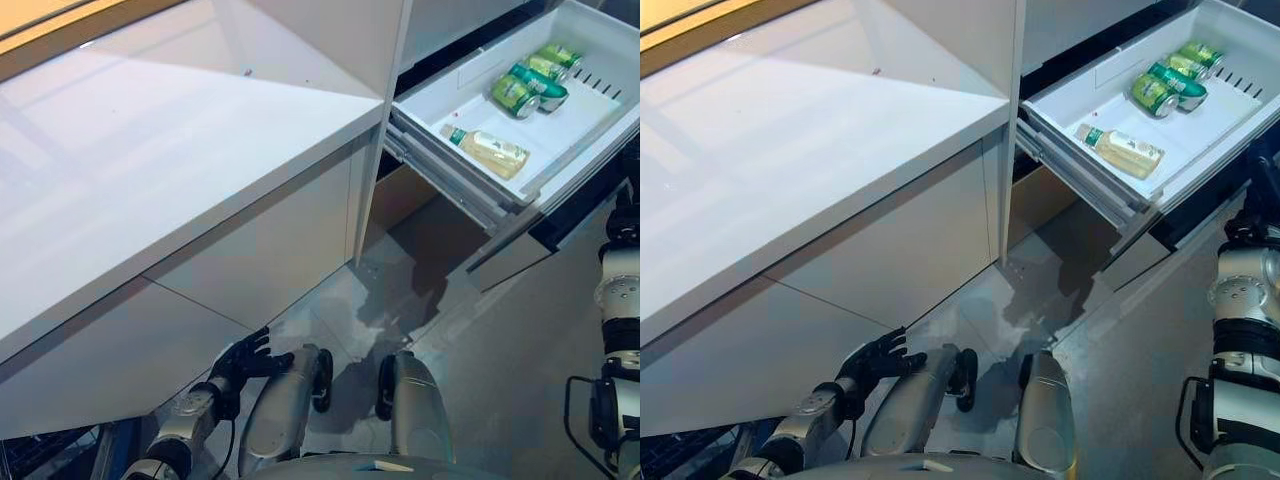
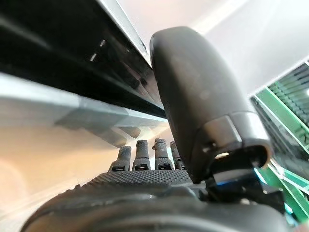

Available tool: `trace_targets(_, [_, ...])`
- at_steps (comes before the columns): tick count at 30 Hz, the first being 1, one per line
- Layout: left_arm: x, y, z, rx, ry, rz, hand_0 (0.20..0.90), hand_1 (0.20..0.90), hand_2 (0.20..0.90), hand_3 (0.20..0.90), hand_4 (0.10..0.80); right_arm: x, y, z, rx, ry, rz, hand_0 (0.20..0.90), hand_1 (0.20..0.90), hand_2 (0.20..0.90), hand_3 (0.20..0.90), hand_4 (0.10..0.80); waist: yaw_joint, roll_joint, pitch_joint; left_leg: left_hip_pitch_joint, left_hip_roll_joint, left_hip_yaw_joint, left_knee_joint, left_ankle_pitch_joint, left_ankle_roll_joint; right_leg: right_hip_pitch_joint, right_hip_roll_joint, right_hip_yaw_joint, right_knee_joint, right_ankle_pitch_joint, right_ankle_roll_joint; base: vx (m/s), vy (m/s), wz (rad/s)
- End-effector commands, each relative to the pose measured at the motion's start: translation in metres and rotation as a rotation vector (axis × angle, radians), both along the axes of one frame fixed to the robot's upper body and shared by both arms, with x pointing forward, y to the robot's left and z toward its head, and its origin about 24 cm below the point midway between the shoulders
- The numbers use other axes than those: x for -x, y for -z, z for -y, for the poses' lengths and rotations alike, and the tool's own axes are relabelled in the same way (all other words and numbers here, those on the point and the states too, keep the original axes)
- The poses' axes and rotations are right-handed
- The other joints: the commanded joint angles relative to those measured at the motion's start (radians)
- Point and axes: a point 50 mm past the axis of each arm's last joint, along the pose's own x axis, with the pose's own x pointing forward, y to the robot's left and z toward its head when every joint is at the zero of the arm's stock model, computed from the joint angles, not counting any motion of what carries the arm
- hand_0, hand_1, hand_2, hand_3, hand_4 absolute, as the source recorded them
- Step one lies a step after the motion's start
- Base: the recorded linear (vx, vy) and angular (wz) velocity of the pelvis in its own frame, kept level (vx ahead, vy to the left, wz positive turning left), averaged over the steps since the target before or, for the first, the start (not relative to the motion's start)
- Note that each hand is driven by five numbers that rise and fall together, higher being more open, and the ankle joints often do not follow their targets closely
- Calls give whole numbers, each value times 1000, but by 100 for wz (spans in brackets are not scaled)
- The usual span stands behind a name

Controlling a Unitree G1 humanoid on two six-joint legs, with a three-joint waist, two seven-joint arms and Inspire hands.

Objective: Put drinks into fridge and close the fridge

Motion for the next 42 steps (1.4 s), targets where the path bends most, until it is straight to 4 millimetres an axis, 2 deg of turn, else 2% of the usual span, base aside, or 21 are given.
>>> trace_targets(1, [50, 17, -16, -63, -34, -130, 900, 900, 900, 900, 800, -20, -68, -19, 242, -206, 184, 900, 900, 900, 900, 800, 60, -19, -27, 63, -8, -18, -23, -104, 29, 69, 28, -41, 48, -50, -93, 48, 51, -1])
trace_targets(9, [59, 18, -16, -43, -17, -126, 900, 900, 900, 900, 800, -35, -98, -54, 397, -454, 301, 900, 900, 900, 900, 800, 102, -27, -17, 61, -19, -42, -39, -85, 20, 76, 23, -63, 46, -45, -86, 67, 30, 0])
trace_targets(14, [57, 16, -18, -40, -11, -111, 900, 900, 900, 900, 800, -48, -122, -72, 444, -496, 317, 900, 900, 900, 900, 800, 136, -23, -11, 55, -29, -63, -52, -67, 14, 75, 15, -82, 53, -43, -83, 27, 14, 6])
trace_targets(15, [57, 15, -19, -39, -12, -108, 900, 900, 900, 900, 800, -51, -125, -76, 455, -501, 313, 900, 900, 900, 900, 800, 144, -24, -12, 62, -34, -72, -45, -90, 11, 84, 16, -76, 63, -67, -74, -8, 14, 12])
trace_targets(17, [55, 15, -19, -37, -5, -101, 900, 900, 900, 900, 800, -57, -131, -82, 475, -511, 305, 900, 900, 900, 900, 800, 161, -18, -11, 57, -35, -78, -65, -58, 12, 84, 4, -99, 56, -49, -82, 13, 22, 13])
trace_targets(18, [56, 15, -19, -37, -4, -104, 900, 900, 900, 900, 800, -59, -133, -84, 478, -514, 300, 900, 900, 900, 900, 800, 169, -19, -13, 69, -39, -88, -58, -83, 9, 98, 3, -92, 66, -74, -73, 39, 31, 13])
trace_targets(19, [56, 15, -18, -37, 0, -104, 900, 900, 900, 900, 800, -61, -134, -85, 481, -509, 297, 900, 900, 900, 900, 800, 173, -15, -12, 64, -39, -90, -73, -53, 10, 95, -4, -107, 56, -51, -82, 137, 21, 10])
trace_targets(20, [57, 16, -19, -36, -1, -110, 900, 900, 900, 900, 800, -62, -135, -85, 484, -507, 288, 900, 900, 900, 900, 800, 182, -15, -17, 80, -43, -102, -75, -76, 7, 114, -5, -102, 59, -76, -73, -20, 57, 9])
trace_targets(21, [58, 16, -19, -37, 3, -113, 900, 900, 900, 900, 800, -63, -137, -85, 484, -501, 286, 900, 900, 900, 900, 800, 187, -10, -16, 78, -44, -105, -95, -42, 7, 116, -13, -118, 46, -52, -80, 144, 32, 13])
trace_targets(22, [60, 17, -20, -38, 2, -119, 900, 900, 900, 900, 800, -65, -137, -85, 482, -494, 282, 900, 900, 900, 900, 800, 194, -11, -21, 92, -47, -115, -97, -64, 4, 133, -13, -111, 47, -75, -71, 46, 46, 26])
trace_targets(29, [64, 17, -27, -59, -2, -142, 900, 900, 900, 900, 800, -64, -149, -77, 484, -361, 271, 900, 900, 900, 900, 800, 217, 6, -23, 115, -46, -145, -187, 9, 0, 162, -31, -141, -6, -34, -63, -13, 26, 30])
trace_targets(31, [66, 18, -30, -75, -3, -156, 900, 900, 900, 900, 800, -61, -152, -71, 499, -251, 240, 900, 900, 900, 900, 800, 220, 6, -26, 122, -45, -152, -211, 23, -3, 173, -32, -144, -32, -22, -55, -25, -10, 18])
trace_targets(36, [65, 18, -33, -81, -3, -164, 900, 900, 900, 900, 800, -51, -163, -64, 528, -54, 236, 900, 900, 900, 900, 800, 207, 0, -30, 137, -38, -146, -230, 25, 0, 184, -28, -133, -72, 0, -44, -53, -15, 12])
trace_targets(38, [65, 19, -31, -87, 5, -168, 900, 900, 900, 900, 800, -43, -169, -61, 546, 77, 263, 900, 900, 900, 900, 800, 193, -8, -38, 157, -32, -138, -247, 22, 1, 201, -21, -124, -107, 13, -37, -42, -32, 4])
trace_targets(42, [61, 19, -31, -98, 11, -175, 900, 900, 900, 900, 800, -33, -179, -69, 636, 165, 303, 900, 900, 900, 900, 800, 158, -28, -73, 208, -15, -114, -301, 24, -1, 249, 2, -97, -212, 46, -25, -32, -46, -19])
